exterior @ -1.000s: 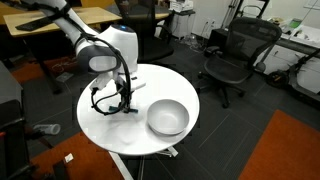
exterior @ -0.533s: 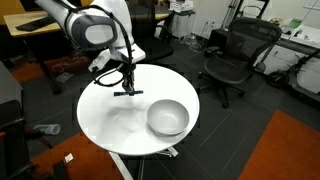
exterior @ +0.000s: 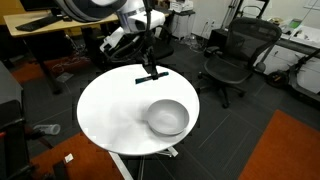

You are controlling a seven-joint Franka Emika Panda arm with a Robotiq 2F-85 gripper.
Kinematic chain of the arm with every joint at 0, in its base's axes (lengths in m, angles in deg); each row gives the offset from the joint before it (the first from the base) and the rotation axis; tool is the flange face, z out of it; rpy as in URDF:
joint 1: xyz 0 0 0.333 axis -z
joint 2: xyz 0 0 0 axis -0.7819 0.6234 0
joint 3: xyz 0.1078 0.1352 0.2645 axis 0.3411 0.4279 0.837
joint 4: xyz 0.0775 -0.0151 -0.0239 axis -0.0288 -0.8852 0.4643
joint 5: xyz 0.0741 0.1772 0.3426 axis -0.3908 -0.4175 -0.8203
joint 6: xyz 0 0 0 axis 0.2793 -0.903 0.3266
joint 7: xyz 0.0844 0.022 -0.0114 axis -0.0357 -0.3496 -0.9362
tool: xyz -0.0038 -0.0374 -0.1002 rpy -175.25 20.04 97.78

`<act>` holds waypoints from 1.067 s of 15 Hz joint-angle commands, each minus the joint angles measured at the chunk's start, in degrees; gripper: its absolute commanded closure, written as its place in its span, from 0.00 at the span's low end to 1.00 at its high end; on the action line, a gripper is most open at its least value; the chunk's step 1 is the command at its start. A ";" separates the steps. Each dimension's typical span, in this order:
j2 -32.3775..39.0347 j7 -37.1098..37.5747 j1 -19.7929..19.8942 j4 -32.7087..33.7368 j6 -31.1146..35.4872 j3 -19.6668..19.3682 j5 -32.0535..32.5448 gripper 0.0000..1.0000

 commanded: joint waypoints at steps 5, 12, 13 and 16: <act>4.52 -0.65 5.97 9.09 -2.27 0.94 -0.28 0.95; 10.42 -2.98 10.79 14.48 -7.24 2.72 -5.42 0.95; 11.26 -3.98 11.68 15.34 -7.86 3.33 -6.78 0.95; 13.74 -6.78 13.74 17.73 -9.12 4.50 -10.44 0.95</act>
